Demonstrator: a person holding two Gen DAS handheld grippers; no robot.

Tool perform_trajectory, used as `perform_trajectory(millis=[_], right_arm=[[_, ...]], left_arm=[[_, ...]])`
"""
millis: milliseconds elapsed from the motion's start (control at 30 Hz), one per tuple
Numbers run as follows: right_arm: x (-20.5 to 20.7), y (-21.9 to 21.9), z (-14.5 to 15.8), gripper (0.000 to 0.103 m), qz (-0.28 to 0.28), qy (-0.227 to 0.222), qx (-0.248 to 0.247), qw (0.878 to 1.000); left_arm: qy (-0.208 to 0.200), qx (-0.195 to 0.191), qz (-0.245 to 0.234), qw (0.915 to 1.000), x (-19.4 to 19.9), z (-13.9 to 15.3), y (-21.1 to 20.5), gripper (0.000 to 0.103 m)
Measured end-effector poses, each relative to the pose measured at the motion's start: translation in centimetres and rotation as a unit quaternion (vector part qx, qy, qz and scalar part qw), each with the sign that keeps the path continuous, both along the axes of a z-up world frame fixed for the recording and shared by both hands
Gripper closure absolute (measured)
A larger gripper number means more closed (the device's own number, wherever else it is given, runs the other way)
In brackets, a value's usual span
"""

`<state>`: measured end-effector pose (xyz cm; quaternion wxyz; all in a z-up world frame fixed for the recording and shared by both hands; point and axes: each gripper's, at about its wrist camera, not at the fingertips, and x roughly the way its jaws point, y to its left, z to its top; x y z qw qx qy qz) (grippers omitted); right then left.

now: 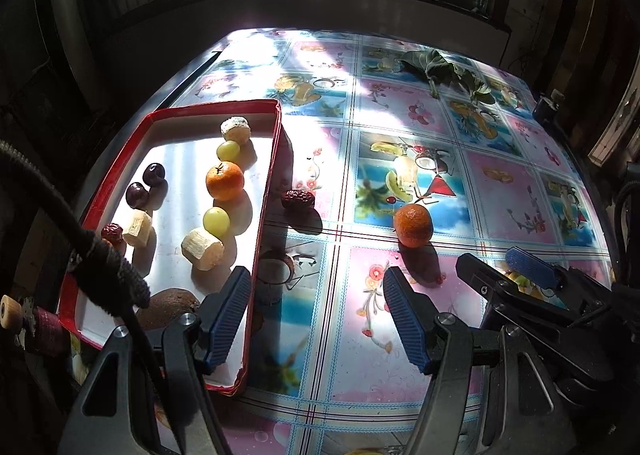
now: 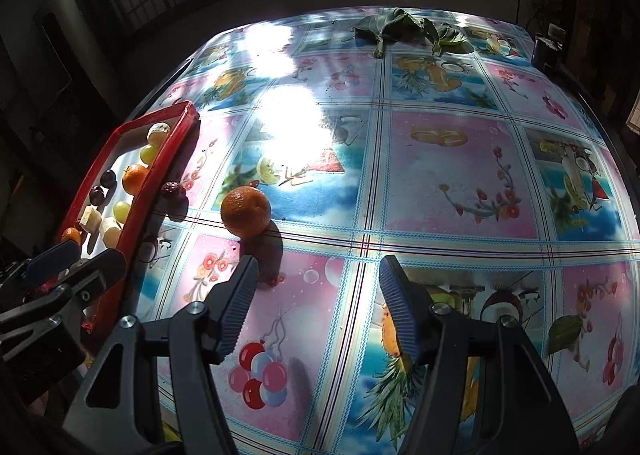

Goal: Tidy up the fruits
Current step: 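Close right tool on the mandarin while left tool approaches the red date, then close left tool on the dark red date while right tool holds the mandarin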

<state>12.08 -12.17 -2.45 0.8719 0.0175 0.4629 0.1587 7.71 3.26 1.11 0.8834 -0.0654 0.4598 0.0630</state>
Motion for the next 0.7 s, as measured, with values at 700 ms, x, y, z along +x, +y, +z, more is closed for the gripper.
perform_trajectory(millis=[700], right_arm=[[3.1,1.1,-0.5,0.066,0.025,-0.011,0.022,0.999]], left_arm=[[0.028,-0.037,-0.022,0.9987,5.2,-1.7,0.0,0.035]])
